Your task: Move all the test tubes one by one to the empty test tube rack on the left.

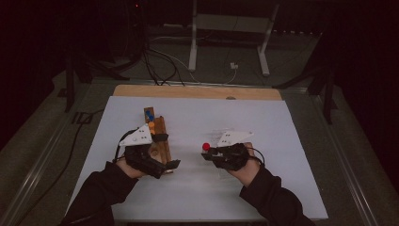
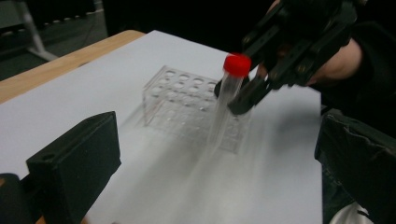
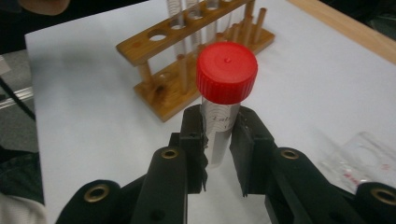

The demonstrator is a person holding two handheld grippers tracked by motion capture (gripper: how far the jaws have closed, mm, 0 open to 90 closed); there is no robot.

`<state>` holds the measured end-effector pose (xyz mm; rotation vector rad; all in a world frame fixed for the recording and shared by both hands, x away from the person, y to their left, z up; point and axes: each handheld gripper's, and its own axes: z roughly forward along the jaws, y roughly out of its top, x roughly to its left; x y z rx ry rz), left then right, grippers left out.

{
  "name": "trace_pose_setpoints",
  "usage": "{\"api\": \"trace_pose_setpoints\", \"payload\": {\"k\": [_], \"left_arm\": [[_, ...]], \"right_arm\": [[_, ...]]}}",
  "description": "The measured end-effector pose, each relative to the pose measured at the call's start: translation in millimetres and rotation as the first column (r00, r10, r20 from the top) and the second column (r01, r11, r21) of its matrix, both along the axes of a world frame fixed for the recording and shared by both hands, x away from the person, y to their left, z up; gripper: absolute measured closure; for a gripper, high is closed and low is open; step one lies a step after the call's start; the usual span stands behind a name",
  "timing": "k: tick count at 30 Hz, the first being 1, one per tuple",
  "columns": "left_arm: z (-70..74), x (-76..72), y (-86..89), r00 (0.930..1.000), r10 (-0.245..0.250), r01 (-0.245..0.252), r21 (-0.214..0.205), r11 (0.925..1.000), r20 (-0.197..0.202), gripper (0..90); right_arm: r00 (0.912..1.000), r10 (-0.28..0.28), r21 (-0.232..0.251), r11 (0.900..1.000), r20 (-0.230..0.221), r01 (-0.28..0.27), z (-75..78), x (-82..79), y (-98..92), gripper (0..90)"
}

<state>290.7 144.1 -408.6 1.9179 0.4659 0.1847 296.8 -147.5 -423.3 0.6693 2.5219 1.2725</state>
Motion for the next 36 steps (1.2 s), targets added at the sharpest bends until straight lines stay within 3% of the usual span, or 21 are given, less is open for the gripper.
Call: {"api": "trace_pose_setpoints", "payload": {"k": [11,18,23,29,36], "left_arm": [[-0.2,2.3,-27.9,0.9981,-0.062,0.062,-0.002,0.9981,0.000,1.9],[-5.1,4.1,-41.7,0.9963,-0.085,0.085,0.004,0.9963,0.001,8.2],[-7.3,6.3,-49.6,0.9959,-0.089,0.088,0.005,0.9961,0.016,26.2],[-11.9,8.7,-60.6,0.9952,-0.089,0.088,0.042,0.9953,0.040,46.7],[-13.8,10.1,-66.7,0.9924,-0.113,0.110,0.057,0.9923,0.048,70.2]], "right_arm": [[0.9994,0.026,-0.007,0.9996,-0.022,-0.026,-10.9,-6.7,6.8,75.2],[0.9990,0.035,-0.010,0.9993,-0.029,-0.035,-13.0,-8.8,8.9,75.2],[0.9986,0.043,-0.010,0.9990,-0.030,-0.043,-13.5,-9.6,10.5,75.2],[0.9984,0.048,-0.004,0.9988,-0.029,-0.048,-12.4,-10.5,11.3,75.2],[0.9989,0.040,-0.001,0.9992,-0.024,-0.040,-11.1,-10.7,10.7,75.2]]}}
